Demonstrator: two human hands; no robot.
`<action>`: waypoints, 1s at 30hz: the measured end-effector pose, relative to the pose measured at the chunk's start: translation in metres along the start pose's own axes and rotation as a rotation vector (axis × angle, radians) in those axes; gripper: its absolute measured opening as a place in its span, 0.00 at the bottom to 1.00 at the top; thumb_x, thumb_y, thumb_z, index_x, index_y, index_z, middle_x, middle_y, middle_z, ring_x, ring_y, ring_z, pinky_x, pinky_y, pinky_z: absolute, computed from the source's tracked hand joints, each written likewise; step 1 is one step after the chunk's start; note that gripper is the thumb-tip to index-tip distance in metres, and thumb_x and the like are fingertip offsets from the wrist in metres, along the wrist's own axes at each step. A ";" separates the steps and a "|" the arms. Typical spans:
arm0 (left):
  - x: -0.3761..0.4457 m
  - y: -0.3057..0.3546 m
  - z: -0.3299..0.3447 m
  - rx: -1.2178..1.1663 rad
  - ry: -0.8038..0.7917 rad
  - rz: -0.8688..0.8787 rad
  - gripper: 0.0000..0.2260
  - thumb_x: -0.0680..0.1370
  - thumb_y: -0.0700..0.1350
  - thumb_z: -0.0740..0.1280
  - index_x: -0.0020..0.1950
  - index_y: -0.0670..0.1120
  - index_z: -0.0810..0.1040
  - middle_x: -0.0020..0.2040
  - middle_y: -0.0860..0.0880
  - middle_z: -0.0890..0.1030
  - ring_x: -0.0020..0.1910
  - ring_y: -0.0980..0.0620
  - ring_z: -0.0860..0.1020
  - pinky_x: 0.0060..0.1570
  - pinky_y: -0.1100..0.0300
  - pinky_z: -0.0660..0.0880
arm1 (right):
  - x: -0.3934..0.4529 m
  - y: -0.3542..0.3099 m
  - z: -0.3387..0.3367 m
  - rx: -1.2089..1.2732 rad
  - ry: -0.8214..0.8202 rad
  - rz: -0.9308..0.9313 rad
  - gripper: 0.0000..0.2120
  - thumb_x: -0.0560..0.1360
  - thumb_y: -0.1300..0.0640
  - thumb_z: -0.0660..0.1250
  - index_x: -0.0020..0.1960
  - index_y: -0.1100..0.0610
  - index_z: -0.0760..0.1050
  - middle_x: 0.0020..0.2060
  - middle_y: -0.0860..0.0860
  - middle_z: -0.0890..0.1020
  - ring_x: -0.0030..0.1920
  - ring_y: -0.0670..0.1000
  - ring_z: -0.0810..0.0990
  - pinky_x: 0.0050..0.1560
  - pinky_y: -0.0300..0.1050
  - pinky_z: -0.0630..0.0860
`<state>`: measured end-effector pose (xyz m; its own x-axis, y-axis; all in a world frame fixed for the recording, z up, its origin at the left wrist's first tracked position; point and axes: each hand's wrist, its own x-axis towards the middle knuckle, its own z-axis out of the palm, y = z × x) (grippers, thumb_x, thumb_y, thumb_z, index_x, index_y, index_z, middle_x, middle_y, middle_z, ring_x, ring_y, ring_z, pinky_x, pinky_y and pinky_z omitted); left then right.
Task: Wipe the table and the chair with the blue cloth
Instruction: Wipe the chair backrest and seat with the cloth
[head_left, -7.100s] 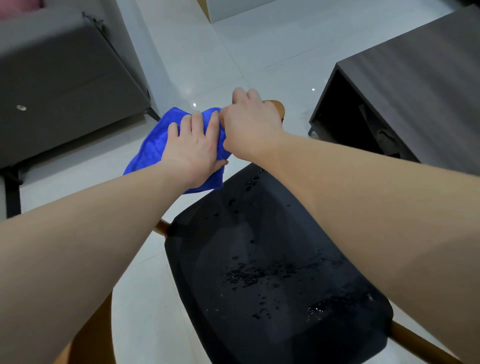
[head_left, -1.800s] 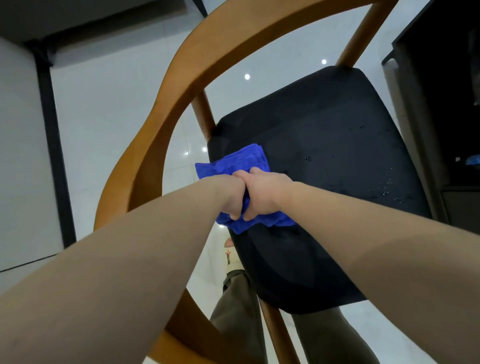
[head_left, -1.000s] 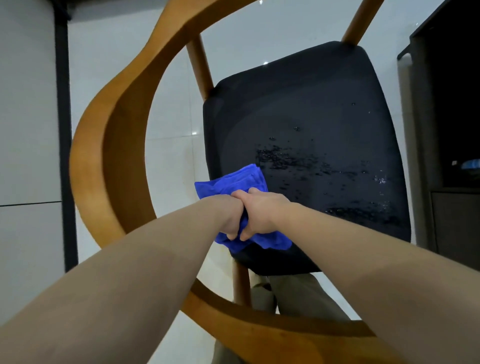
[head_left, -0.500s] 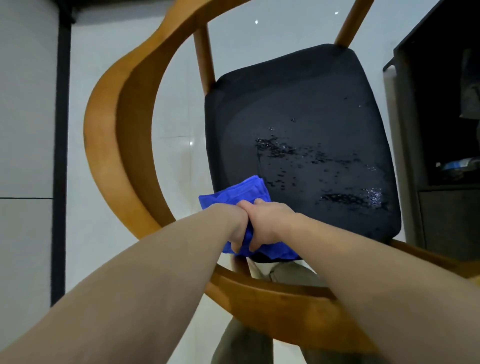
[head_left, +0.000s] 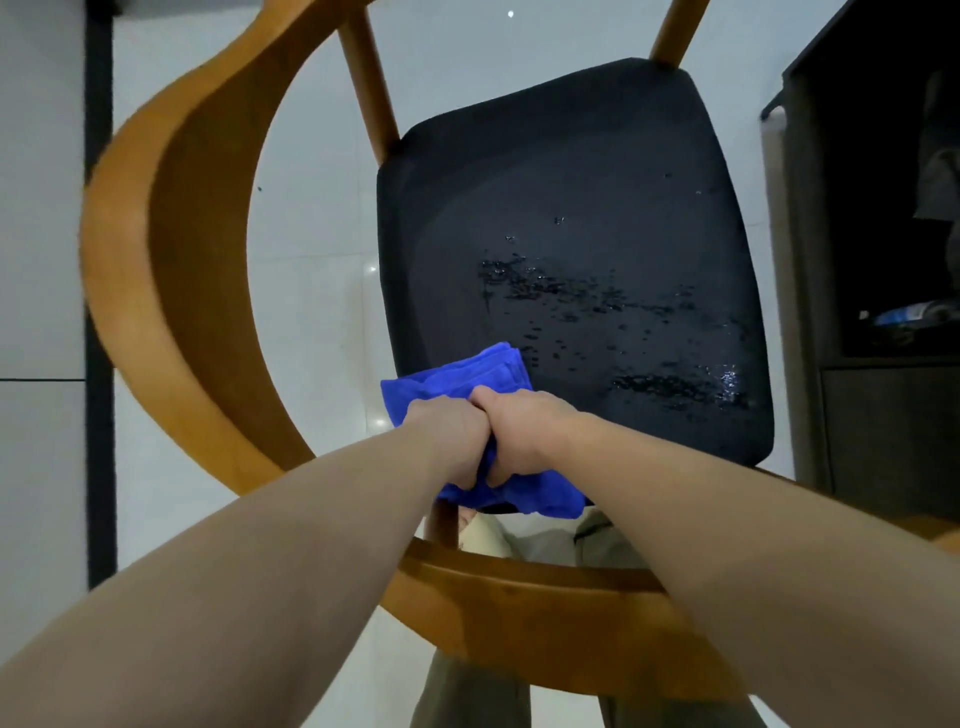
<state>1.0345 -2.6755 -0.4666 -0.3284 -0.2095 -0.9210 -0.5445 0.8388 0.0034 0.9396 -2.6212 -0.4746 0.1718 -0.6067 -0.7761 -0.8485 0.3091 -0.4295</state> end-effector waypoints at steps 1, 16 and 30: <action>-0.001 0.006 -0.002 -0.009 0.006 0.014 0.12 0.71 0.53 0.73 0.49 0.52 0.74 0.38 0.52 0.72 0.36 0.51 0.71 0.42 0.53 0.71 | -0.004 0.007 0.000 -0.015 -0.009 0.001 0.33 0.61 0.45 0.78 0.57 0.45 0.61 0.42 0.46 0.75 0.46 0.54 0.75 0.44 0.52 0.77; 0.003 0.064 -0.024 -0.126 0.179 0.060 0.05 0.75 0.47 0.67 0.47 0.49 0.73 0.36 0.52 0.73 0.37 0.49 0.71 0.50 0.52 0.67 | -0.042 0.068 -0.007 -0.235 0.130 -0.022 0.20 0.67 0.47 0.69 0.51 0.48 0.61 0.35 0.46 0.74 0.36 0.52 0.74 0.34 0.45 0.65; 0.030 0.008 -0.070 -0.177 0.364 0.013 0.07 0.74 0.46 0.66 0.48 0.49 0.69 0.34 0.53 0.70 0.37 0.48 0.72 0.42 0.54 0.64 | 0.003 0.062 -0.076 -0.242 0.211 0.000 0.18 0.66 0.44 0.68 0.48 0.48 0.63 0.36 0.45 0.75 0.36 0.52 0.73 0.36 0.46 0.64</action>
<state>0.9666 -2.7105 -0.4665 -0.5708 -0.3907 -0.7221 -0.6524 0.7498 0.1100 0.8495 -2.6594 -0.4686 0.0861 -0.7530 -0.6524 -0.9471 0.1412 -0.2880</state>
